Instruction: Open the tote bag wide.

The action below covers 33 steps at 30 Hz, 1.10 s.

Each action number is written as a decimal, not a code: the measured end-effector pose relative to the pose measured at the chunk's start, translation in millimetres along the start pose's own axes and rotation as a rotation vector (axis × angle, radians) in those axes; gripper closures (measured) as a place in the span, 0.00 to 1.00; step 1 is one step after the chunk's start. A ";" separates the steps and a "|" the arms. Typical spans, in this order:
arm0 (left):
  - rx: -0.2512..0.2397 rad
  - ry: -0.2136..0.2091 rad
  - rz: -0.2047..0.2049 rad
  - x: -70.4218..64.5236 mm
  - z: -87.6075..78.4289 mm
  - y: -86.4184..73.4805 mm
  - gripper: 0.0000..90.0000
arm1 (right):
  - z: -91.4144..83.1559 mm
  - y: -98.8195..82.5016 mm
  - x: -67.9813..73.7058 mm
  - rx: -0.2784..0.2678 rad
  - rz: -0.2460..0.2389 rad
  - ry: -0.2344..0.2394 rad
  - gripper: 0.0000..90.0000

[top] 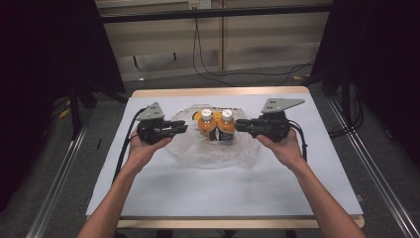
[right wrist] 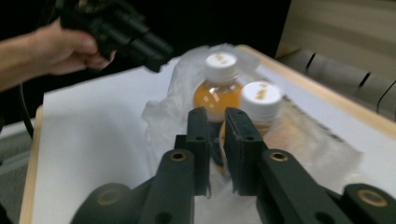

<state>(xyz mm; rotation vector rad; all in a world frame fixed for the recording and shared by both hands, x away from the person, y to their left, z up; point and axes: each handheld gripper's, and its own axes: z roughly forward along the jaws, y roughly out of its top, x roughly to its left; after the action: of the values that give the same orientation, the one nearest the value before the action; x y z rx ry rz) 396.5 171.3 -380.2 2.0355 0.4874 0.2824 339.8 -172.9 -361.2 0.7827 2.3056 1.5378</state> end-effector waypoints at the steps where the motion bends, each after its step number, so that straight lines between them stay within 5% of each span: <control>1: 0.000 0.000 0.000 0.0 0.0 0.0 0.86 | 7.8 -2.3 0.5 0.032 -0.008 0.005 0.95; 3: 0.029 -0.007 -0.030 6.6 15.7 -1.7 0.86 | 22.1 -12.8 -0.7 0.099 -0.003 0.005 0.99; 4: 0.081 0.014 -0.040 11.7 30.0 -7.4 0.87 | 27.8 -20.8 -1.5 0.131 0.000 0.000 1.00; 7: 0.111 0.013 -0.057 14.8 40.9 -14.7 0.87 | 36.9 -40.6 -5.1 0.188 0.019 0.004 1.00; 10: 0.182 0.029 -0.068 20.0 59.8 -28.6 0.87 | 49.1 -62.1 -19.4 0.266 0.036 -0.043 1.00; 15: 0.230 0.008 -0.050 22.6 69.3 -36.4 0.87 | 59.3 -68.2 -40.5 0.292 0.066 -0.108 1.00; 18: 0.300 0.007 0.001 19.5 77.7 -41.3 0.87 | 67.8 -69.4 -59.9 0.297 0.087 -0.135 1.00; 23: 0.338 -0.014 0.024 22.1 82.7 -45.7 0.90 | 78.0 -68.5 -71.4 0.309 0.079 -0.164 1.00; 29: 0.444 -0.013 0.098 14.8 83.6 -51.4 1.00 | 85.9 -77.1 -85.0 0.450 0.048 -0.163 1.00; 31: 0.469 0.012 0.126 12.8 83.0 -53.0 1.00 | 85.0 -77.5 -85.3 0.457 0.042 -0.149 1.00; 33: 0.501 0.006 0.154 12.9 80.6 -51.6 1.00 | 82.5 -76.6 -83.9 0.506 -0.001 -0.151 1.00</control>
<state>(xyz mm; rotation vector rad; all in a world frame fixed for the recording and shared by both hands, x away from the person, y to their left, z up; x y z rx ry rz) 428.2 136.8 -464.6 2.5679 0.4346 0.2782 427.1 -179.5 -471.0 0.9705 2.6013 0.8554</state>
